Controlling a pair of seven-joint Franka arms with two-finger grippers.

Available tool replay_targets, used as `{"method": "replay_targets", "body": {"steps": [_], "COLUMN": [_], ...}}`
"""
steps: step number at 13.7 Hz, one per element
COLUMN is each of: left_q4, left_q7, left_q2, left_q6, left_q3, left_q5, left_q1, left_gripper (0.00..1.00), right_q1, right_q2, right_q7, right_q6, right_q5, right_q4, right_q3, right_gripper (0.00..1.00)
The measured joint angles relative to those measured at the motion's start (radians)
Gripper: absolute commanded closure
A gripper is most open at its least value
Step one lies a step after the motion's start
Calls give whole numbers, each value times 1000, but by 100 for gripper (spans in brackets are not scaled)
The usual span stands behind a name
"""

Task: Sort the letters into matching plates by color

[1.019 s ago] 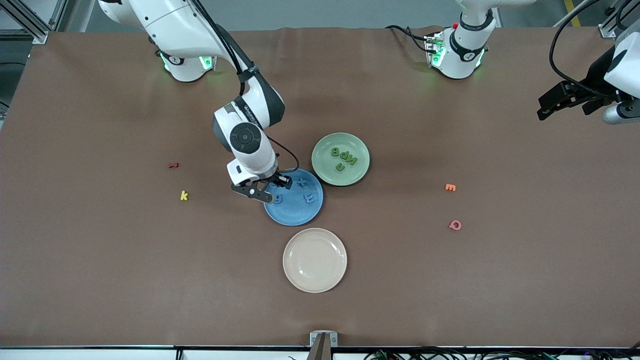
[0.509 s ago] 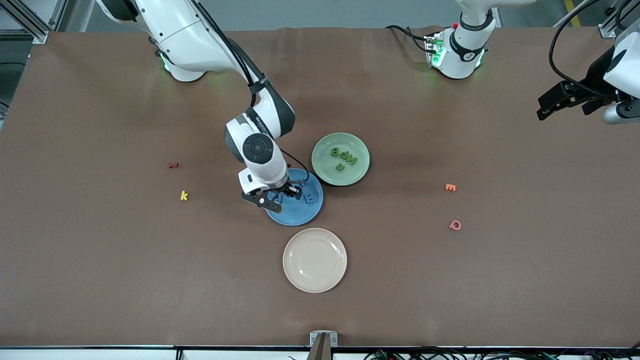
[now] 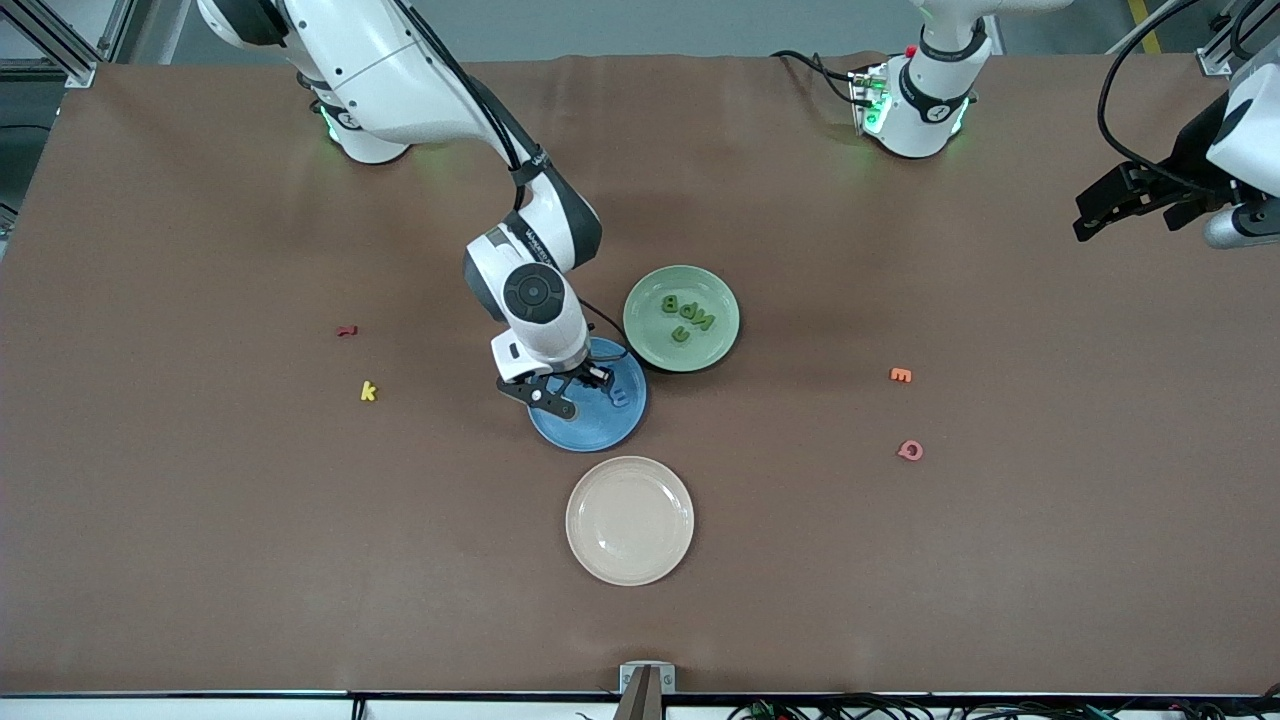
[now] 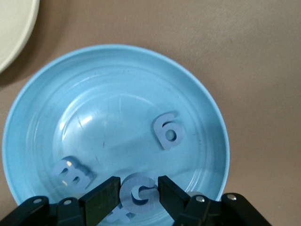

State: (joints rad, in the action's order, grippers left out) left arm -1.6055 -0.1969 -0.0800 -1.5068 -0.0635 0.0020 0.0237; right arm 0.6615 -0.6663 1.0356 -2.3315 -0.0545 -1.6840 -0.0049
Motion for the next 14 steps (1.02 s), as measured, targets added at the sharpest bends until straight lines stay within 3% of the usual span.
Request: {"method": "replay_targets", "body": {"steps": [5,6,7,8,14], "left_q4": [0,0,0,0,0], "left_q7": [0,0,0,0,0], "left_q2": [0,0,0,0,0], "left_q6": [0,0,0,0,0], "left_q3": [0,0,0,0,0], "left_q5": [0,0,0,0,0], "left_q1": [0,0,0,0,0], "left_gripper": [0,0,0,0,0], "right_q1": [5,5,5,5,6], "right_q2": [-11,-13,-14,-14,-14], "right_q7": [2,2,2,2,2], "right_q6": [2,2,2,2,2], "right_q5": [0,0,0,0,1], "right_q4": [0,0,0,0,1], "right_q3": [-2,-2,-2,-2,-2], "right_gripper": [96,90,52,1,0]}}
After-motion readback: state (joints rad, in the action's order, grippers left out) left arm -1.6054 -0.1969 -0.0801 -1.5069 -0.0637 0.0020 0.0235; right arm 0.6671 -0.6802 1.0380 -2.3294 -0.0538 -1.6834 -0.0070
